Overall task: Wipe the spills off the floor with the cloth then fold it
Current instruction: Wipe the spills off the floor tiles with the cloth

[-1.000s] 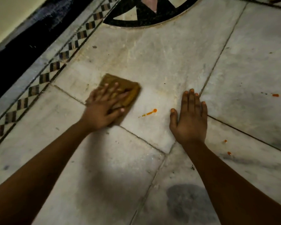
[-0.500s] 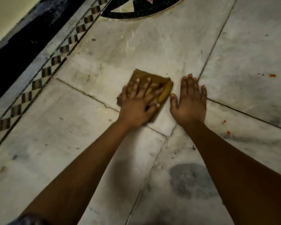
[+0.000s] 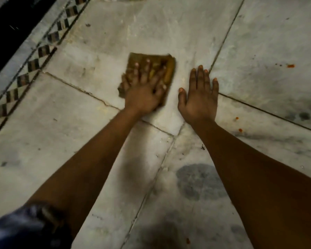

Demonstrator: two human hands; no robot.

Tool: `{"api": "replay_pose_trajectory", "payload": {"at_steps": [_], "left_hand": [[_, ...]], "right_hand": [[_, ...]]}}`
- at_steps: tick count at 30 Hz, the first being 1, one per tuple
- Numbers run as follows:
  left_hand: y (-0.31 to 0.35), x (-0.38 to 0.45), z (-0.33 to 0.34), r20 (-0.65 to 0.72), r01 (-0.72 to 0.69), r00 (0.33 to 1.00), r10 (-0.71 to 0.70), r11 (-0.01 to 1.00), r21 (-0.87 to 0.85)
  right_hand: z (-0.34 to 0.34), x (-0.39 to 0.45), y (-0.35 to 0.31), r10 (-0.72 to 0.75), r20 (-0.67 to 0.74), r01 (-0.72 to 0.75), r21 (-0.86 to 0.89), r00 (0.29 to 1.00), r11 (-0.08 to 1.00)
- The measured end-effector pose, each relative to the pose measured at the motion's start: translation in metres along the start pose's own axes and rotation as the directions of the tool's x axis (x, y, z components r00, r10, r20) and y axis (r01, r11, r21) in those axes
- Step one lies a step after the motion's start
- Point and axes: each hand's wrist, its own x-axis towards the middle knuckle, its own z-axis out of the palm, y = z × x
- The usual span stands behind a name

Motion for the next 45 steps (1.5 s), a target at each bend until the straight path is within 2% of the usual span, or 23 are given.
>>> {"api": "replay_pose_trajectory", "payload": {"at_steps": [2,4,6,8,11,13,15,17,19,21,23,26,28,30,32,34,36,37,39,40,42,44,45], "left_hand": [[-0.004,-0.045,0.010,-0.019,-0.131,0.991,0.132,0.990,0.046],[-0.034,-0.068,0.008,-0.002,-0.149,0.989,0.149,0.987,0.053],[-0.069,-0.058,-0.003,0.019,-0.062,0.998,0.061,0.997,0.048],[-0.088,-0.024,-0.013,0.018,0.090,0.996,-0.091,0.995,0.034],[-0.070,0.032,-0.023,-0.005,0.297,0.954,-0.299,0.950,-0.096],[-0.039,0.050,-0.021,-0.019,0.309,0.949,-0.314,0.941,-0.141],[-0.009,0.036,-0.007,-0.040,0.203,0.978,-0.207,0.975,-0.090],[0.006,-0.006,0.008,-0.077,0.009,0.997,-0.010,1.000,-0.020],[-0.010,-0.045,0.012,-0.053,-0.145,0.988,0.146,0.989,0.015],[-0.048,-0.060,0.006,-0.028,-0.184,0.982,0.186,0.982,0.048],[-0.089,-0.047,-0.007,-0.025,-0.086,0.996,0.088,0.994,0.062],[-0.130,0.018,-0.023,-0.032,0.200,0.979,-0.199,0.980,0.016],[-0.128,0.067,-0.038,-0.049,0.356,0.932,-0.359,0.932,-0.068],[-0.099,0.101,-0.049,-0.048,0.414,0.904,-0.424,0.899,-0.142],[-0.056,0.111,-0.045,-0.032,0.347,0.935,-0.354,0.929,-0.130],[-0.020,0.096,-0.030,-0.045,0.093,0.995,-0.093,0.996,-0.013],[-0.015,0.061,-0.015,-0.034,-0.163,0.986,0.165,0.984,0.066],[-0.024,0.041,-0.010,-0.024,-0.237,0.971,0.239,0.969,0.074],[-0.056,0.013,-0.010,-0.054,-0.267,0.962,0.269,0.963,0.037],[-0.075,0.007,-0.011,-0.084,-0.223,0.970,0.226,0.974,0.043],[-0.106,0.021,-0.022,-0.083,-0.029,0.996,0.031,0.999,0.016],[-0.109,0.044,-0.031,-0.069,0.147,0.986,-0.150,0.988,-0.044],[-0.102,0.051,-0.034,-0.071,0.185,0.980,-0.188,0.982,-0.048]], "right_hand": [[-0.001,0.000,0.000,-0.002,-0.001,0.002,0.000,1.000,1.000],[0.000,0.001,0.000,-0.001,0.006,0.001,-0.018,1.000,1.000],[0.001,0.001,0.000,0.007,0.008,-0.007,-0.022,1.000,1.000],[0.002,0.001,-0.001,0.015,-0.001,-0.015,-0.019,1.000,1.000],[0.002,-0.002,-0.002,0.019,0.002,-0.019,-0.017,1.000,1.000],[0.001,-0.001,-0.002,0.015,0.003,-0.015,-0.014,1.000,1.000],[0.001,0.000,-0.002,0.014,0.001,-0.014,-0.014,1.000,1.000],[0.000,0.000,-0.002,0.010,-0.006,-0.010,-0.007,1.000,1.000],[0.000,0.000,-0.002,0.006,-0.020,-0.007,-0.012,1.000,1.000],[0.001,0.000,-0.002,0.010,-0.025,-0.011,-0.015,1.000,1.000],[0.003,0.000,-0.001,0.019,-0.021,-0.020,-0.024,1.000,1.000],[0.005,-0.001,-0.002,0.028,-0.023,-0.028,-0.025,0.999,0.999],[0.005,-0.001,-0.002,0.031,-0.031,-0.031,-0.013,0.999,0.999],[0.005,0.000,-0.002,0.025,-0.032,-0.025,-0.009,0.999,1.000],[0.005,0.000,-0.001,0.021,-0.030,-0.021,-0.007,0.999,1.000],[0.005,0.000,-0.001,0.017,-0.036,-0.017,0.002,0.999,1.000],[0.004,0.000,-0.002,0.015,-0.045,-0.014,0.011,0.999,1.000],[0.004,0.000,-0.001,0.013,-0.043,-0.012,0.010,0.999,1.000],[0.005,0.001,-0.001,0.016,-0.044,-0.016,0.004,0.999,1.000],[0.007,0.000,0.000,0.019,-0.040,-0.019,0.002,0.999,1.000],[0.008,0.001,-0.001,0.016,-0.037,-0.017,-0.003,0.999,1.000],[0.009,0.000,0.000,0.011,-0.040,-0.011,-0.011,0.999,1.000],[0.008,0.001,0.000,0.008,-0.034,-0.008,-0.010,0.999,1.000]]}}
